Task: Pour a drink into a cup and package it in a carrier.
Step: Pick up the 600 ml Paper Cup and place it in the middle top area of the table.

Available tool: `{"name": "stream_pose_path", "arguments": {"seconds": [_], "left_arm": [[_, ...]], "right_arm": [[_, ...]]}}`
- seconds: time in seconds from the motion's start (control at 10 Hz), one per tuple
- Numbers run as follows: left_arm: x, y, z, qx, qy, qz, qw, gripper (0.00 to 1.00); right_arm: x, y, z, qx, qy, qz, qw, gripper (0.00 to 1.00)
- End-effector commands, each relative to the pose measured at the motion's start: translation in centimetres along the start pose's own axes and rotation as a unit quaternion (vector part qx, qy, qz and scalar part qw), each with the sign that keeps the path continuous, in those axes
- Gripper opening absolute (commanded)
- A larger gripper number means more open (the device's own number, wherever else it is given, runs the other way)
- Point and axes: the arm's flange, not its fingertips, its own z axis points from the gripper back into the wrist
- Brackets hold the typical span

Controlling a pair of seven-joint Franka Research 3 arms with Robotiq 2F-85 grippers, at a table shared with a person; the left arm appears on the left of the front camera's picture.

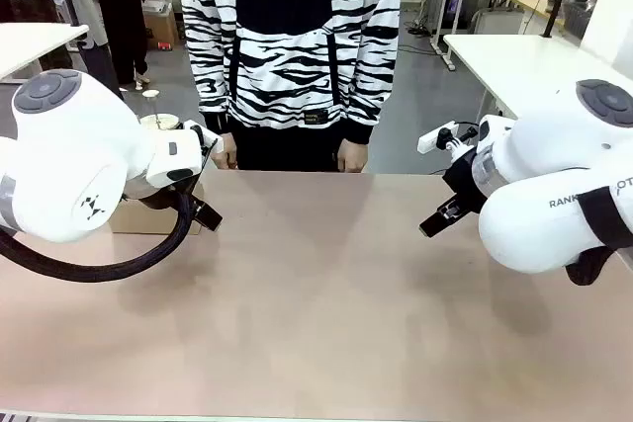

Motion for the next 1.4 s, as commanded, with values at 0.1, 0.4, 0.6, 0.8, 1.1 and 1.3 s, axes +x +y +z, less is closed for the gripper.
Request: {"name": "stream_pose_path", "arguments": {"seconds": [0.1, 0.4, 0.6, 0.8, 1.1, 1.3], "left_arm": [[0.0, 0.0, 0.0, 0.000, 0.000, 0.000, 1.000, 1.00], [0.0, 0.0, 0.0, 0.000, 0.000, 0.000, 1.000, 1.00], [0.0, 0.0, 0.0, 0.000, 0.000, 0.000, 1.000, 1.00], [0.0, 0.0, 0.0, 0.000, 0.000, 0.000, 1.000, 1.00], [0.0, 0.0, 0.0, 0.000, 0.000, 0.000, 1.000, 1.00], [0.0, 0.0, 0.0, 0.000, 0.000, 0.000, 1.000, 1.00]], "right_arm": [[0.0, 0.0, 0.0, 0.000, 0.000, 0.000, 1.000, 1.00], [0.0, 0.0, 0.0, 0.000, 0.000, 0.000, 1.000, 1.00], [0.0, 0.0, 0.0, 0.000, 0.000, 0.000, 1.000, 1.00], [0.0, 0.0, 0.0, 0.000, 0.000, 0.000, 1.000, 1.00], [7.2, -4.4, 9.9, -0.001, -0.053, 0.016, 0.998, 1.00], [8.8, -8.6, 16.9, 0.033, -0.067, 0.046, 0.996, 1.00]]}}
